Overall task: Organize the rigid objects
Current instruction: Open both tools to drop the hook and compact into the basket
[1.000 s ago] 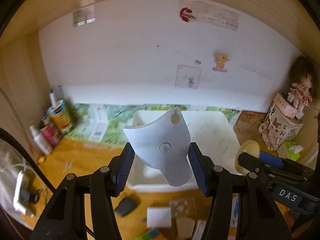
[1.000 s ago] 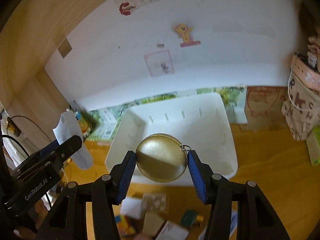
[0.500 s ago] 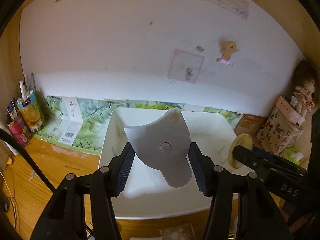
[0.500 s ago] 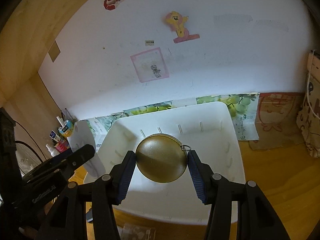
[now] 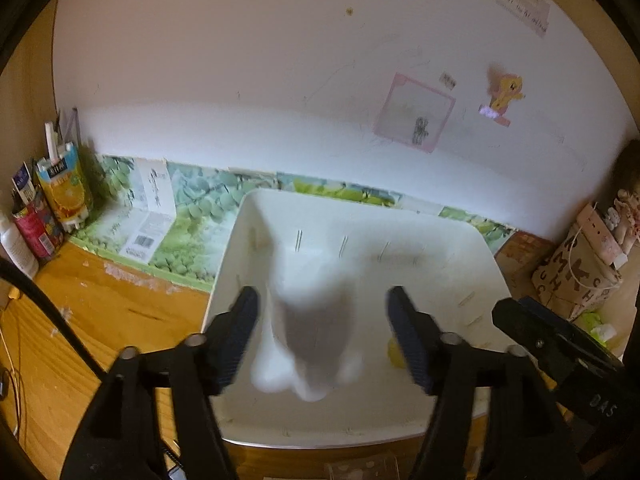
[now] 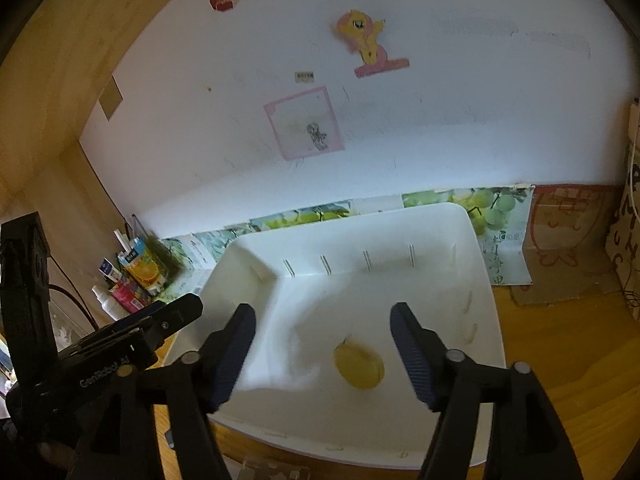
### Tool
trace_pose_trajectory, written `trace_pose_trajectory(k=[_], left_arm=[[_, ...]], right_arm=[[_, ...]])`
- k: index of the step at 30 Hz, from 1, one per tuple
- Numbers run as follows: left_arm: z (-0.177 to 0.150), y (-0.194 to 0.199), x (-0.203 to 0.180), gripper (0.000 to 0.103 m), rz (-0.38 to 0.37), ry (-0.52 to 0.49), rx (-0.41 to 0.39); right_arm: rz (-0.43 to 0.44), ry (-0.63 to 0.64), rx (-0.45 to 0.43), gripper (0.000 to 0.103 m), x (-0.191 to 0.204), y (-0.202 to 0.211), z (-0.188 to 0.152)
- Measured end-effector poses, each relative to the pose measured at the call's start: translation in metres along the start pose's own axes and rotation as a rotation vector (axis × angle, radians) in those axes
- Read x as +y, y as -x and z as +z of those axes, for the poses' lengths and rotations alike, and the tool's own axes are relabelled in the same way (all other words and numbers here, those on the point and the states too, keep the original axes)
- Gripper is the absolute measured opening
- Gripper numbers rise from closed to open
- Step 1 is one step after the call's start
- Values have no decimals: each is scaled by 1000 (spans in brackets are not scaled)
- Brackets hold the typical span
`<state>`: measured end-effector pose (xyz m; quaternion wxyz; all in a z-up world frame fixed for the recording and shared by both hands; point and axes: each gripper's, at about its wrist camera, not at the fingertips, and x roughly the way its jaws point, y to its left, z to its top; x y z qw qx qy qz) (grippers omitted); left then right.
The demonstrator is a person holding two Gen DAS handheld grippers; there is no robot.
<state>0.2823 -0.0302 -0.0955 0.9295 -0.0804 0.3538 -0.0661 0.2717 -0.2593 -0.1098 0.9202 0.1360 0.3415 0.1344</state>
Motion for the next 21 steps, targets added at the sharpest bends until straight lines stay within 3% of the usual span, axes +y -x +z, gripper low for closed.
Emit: trace_pose_trajectory(k=[2, 12, 21], left_arm=[[2, 7, -2, 83, 9, -14, -21], [10, 43, -4, 83, 23, -11, -100], [10, 99, -8, 84, 29, 4, -207]], right_arm=[[5, 1, -10, 79, 1, 4, 1], [27, 27, -75, 82, 14, 37, 6], [29, 38, -172, 82, 28, 92, 6]])
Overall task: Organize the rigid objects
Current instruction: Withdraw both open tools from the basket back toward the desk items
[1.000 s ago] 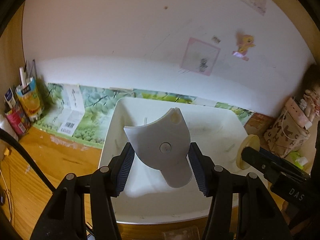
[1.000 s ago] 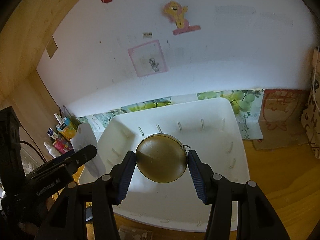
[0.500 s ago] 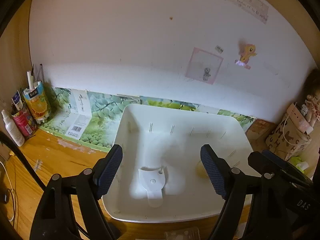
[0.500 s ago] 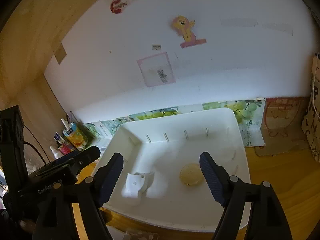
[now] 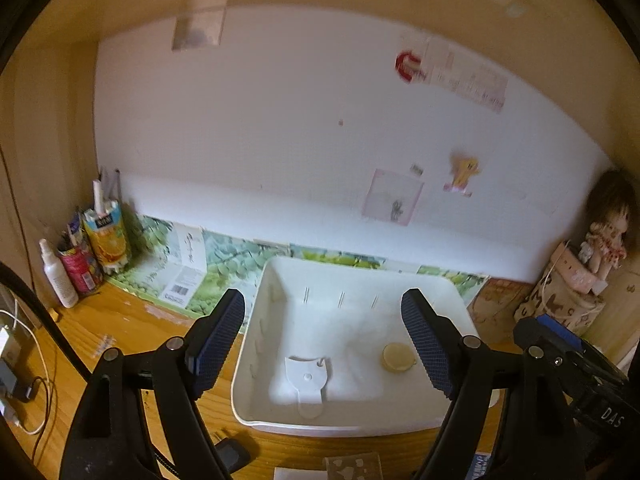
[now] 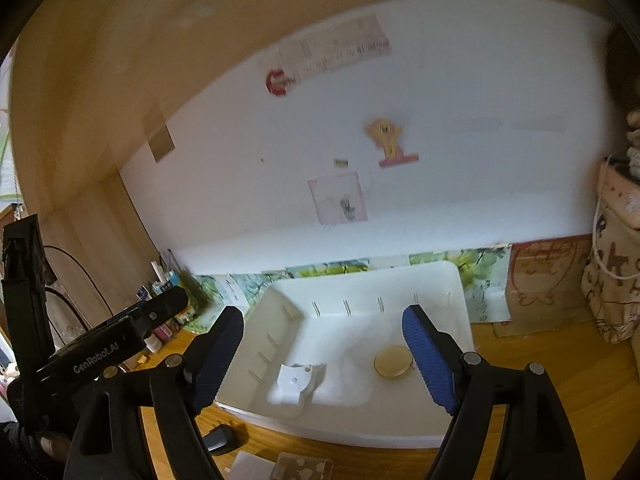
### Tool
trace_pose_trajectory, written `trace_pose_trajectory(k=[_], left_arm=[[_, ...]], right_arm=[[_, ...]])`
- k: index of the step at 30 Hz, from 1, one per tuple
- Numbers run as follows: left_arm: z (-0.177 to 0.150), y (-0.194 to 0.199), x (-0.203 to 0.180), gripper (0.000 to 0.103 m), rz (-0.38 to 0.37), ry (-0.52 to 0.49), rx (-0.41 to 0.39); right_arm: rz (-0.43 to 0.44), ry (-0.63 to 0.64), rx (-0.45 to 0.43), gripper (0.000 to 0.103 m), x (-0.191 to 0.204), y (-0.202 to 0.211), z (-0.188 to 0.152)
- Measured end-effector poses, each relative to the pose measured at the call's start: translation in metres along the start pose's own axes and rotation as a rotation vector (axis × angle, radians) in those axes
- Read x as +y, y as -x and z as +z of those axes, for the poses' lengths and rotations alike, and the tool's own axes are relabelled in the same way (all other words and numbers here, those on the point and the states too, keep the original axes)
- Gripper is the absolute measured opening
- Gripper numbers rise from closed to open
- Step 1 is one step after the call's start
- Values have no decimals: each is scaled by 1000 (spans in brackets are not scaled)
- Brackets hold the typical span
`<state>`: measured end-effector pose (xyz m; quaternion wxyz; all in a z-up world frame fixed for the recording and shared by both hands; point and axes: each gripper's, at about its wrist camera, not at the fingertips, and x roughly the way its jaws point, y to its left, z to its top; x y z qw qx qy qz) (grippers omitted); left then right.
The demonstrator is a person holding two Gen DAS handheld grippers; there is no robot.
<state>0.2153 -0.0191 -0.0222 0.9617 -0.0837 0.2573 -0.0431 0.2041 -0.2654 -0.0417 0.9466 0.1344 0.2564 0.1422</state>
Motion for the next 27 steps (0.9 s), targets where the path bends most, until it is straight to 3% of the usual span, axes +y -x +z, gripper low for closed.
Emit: trace_pose_trajectory(k=[15, 27], left_arm=[[-12, 103, -2, 99, -4, -18, -181], [-53, 159, -5, 100, 12, -37, -173]], right_arm=[[-30, 48, -119, 84, 31, 101, -23], [-77, 85, -132, 84, 49, 170, -65]])
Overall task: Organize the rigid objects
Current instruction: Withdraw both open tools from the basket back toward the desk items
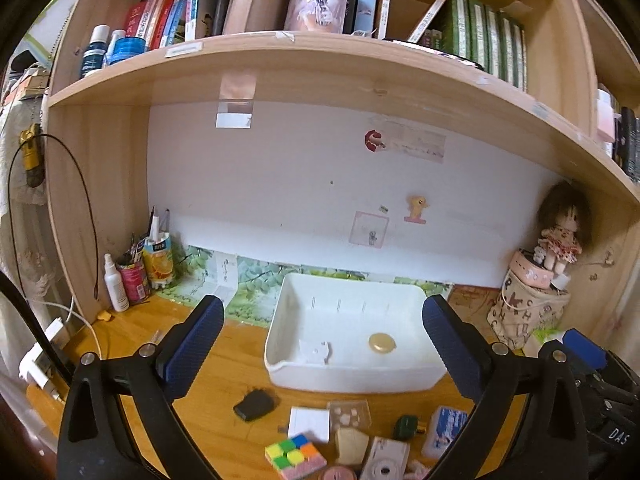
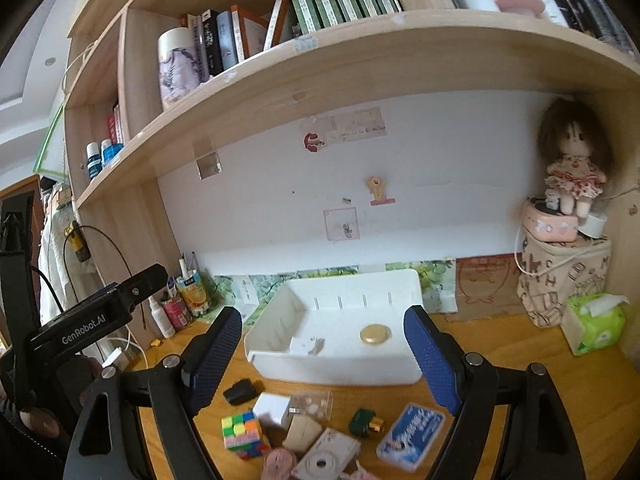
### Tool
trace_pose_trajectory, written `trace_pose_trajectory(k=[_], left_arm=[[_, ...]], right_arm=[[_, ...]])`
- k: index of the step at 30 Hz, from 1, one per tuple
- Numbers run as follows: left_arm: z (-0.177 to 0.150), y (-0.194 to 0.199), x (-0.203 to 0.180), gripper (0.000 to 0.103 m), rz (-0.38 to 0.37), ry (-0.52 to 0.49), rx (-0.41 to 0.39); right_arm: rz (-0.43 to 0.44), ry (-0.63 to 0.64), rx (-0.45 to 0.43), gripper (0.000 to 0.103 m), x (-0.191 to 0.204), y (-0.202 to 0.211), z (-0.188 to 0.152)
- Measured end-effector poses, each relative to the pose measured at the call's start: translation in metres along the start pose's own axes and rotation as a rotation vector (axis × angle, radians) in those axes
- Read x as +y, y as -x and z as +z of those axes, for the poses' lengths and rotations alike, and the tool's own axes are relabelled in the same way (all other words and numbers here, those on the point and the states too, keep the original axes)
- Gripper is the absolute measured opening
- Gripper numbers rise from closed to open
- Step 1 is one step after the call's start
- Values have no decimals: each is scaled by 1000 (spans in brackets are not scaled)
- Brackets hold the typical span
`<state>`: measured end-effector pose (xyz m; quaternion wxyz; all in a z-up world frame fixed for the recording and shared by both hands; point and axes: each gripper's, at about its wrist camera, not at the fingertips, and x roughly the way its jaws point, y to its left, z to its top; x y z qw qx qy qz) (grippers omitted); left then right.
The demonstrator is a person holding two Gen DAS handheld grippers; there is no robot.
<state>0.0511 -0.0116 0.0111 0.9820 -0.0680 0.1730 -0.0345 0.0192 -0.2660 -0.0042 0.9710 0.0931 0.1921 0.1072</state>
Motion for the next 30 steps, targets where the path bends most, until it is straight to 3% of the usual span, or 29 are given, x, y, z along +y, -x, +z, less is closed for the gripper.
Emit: trace_pose_trajectory(k=[12, 20, 30], left_arm=[[-34, 41, 11, 101, 26, -2, 66], [-64, 42, 9, 101, 41, -53, 202], [-99, 4, 4, 101, 27, -96, 436]], right_arm=[[-38, -12, 50, 84, 11, 46, -40], [-78, -56, 130, 84, 6, 51, -72], [-106, -113, 274, 84, -10, 25, -101]])
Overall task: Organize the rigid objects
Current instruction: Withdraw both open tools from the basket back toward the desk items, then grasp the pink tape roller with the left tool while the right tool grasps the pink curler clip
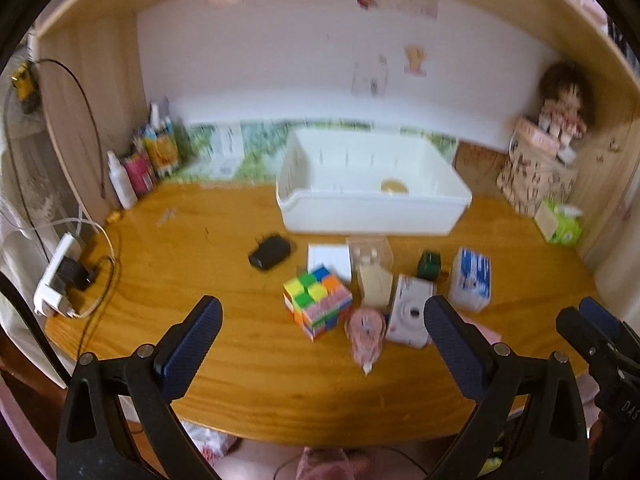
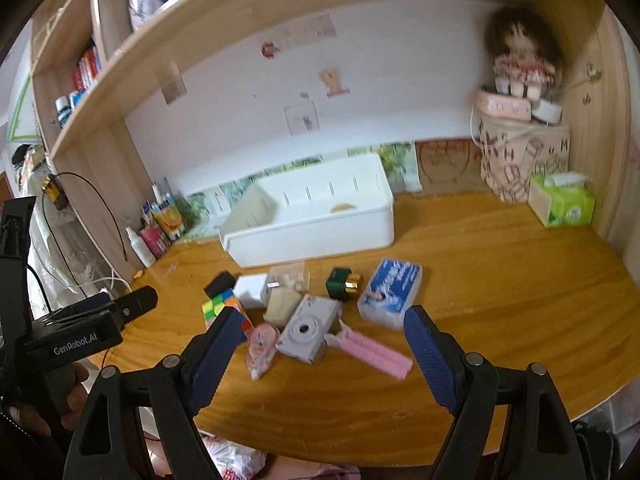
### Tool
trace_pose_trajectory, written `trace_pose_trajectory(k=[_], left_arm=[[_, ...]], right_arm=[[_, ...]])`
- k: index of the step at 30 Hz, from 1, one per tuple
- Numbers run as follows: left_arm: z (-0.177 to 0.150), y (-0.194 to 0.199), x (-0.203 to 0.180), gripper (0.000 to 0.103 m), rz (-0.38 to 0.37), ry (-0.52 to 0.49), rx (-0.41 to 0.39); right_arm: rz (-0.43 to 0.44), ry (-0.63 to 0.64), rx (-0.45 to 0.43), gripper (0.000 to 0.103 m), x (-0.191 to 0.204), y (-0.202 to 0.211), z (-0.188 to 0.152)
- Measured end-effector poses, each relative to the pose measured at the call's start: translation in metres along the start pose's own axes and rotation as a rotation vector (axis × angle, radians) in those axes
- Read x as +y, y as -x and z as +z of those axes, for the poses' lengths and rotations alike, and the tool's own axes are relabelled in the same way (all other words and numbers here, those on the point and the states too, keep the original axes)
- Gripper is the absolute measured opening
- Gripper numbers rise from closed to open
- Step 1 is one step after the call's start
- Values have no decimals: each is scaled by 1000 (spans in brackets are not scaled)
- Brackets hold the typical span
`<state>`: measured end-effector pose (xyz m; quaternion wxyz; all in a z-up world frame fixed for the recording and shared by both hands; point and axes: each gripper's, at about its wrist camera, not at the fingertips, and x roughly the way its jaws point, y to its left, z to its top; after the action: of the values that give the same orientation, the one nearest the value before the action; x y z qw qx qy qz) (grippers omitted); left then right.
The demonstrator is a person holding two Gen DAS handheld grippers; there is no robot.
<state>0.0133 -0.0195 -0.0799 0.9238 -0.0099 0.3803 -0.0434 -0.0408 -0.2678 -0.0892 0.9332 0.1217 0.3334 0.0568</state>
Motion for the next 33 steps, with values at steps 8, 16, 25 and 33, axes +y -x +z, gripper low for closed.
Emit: trace_pose_trajectory(k=[8, 16, 25, 33], left_arm=[[-8, -50, -6, 101, -18, 11, 191], [-14, -105, -16, 101, -19, 7, 402], [-22, -154, -22, 101, 7, 10, 599], [-23, -174, -22, 101, 28, 31, 678]], right_arm=[[-11, -9, 156, 84, -6, -38, -13], [-46, -13, 307, 84, -18, -76, -22], [-92, 5, 422, 84, -28, -116, -21], [-114, 25, 486, 84, -31, -138, -21]])
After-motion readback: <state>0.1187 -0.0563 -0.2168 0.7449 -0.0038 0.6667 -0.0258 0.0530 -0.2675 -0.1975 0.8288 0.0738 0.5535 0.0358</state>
